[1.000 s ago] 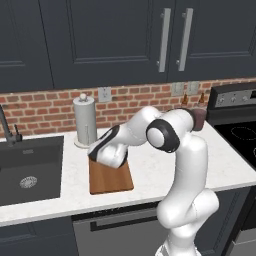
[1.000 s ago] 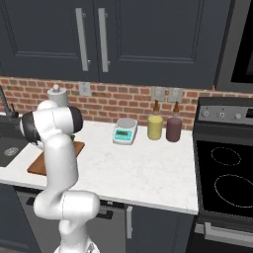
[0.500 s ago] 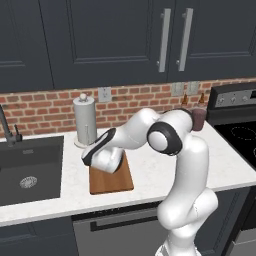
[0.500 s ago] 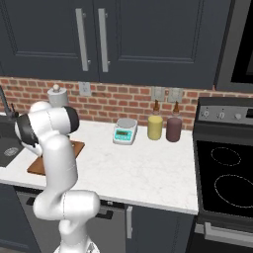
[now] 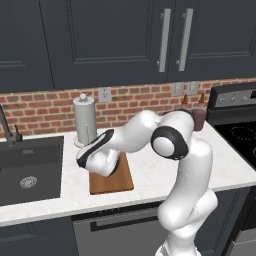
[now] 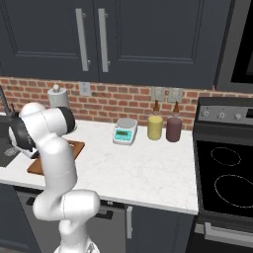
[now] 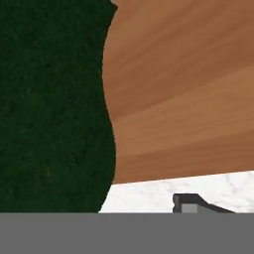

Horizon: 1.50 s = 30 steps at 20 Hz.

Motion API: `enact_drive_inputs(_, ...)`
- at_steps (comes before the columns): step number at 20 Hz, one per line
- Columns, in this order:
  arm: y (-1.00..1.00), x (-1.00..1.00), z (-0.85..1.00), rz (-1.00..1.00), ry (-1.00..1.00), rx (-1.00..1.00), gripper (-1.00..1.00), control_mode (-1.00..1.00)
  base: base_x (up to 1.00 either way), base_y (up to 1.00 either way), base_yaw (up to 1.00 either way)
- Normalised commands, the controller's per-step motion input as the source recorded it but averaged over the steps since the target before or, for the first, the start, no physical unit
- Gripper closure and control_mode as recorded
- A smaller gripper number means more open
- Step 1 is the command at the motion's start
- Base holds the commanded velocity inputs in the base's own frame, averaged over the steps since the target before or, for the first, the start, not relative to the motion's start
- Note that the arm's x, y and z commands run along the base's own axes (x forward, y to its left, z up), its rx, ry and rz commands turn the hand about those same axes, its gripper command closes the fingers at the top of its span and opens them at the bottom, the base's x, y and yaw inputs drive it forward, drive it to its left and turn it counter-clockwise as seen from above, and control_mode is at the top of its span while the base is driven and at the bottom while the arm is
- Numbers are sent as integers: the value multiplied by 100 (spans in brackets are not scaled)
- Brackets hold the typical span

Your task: Pick up the sponge from the counter and clean the cutting board by briefly scrubbing or pressing down on the cutting board. Once finished, release the sponge.

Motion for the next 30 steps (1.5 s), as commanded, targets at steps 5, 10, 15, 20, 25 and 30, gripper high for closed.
enact_drive_inputs(5, 21, -44, 4, 0, 0, -2, -100, -100, 0, 0, 0)
enact_drive_inputs(10, 25, -37, 16, 0, 0, -5, -100, -100, 0, 0, 0)
enact_drive_inputs(15, 23, -29, 23, 0, 0, -5, -100, -100, 0, 0, 0)
enact_drive_inputs(20, 42, -19, 3, 1, 10, -6, -100, -100, 0, 0, 0)
enact_drive_inputs(25, 74, -2, 0, 4, 21, -8, -100, -100, 0, 0, 0)
enact_drive_inputs(30, 62, -43, 26, 4, 9, -10, -100, -100, 0, 0, 0)
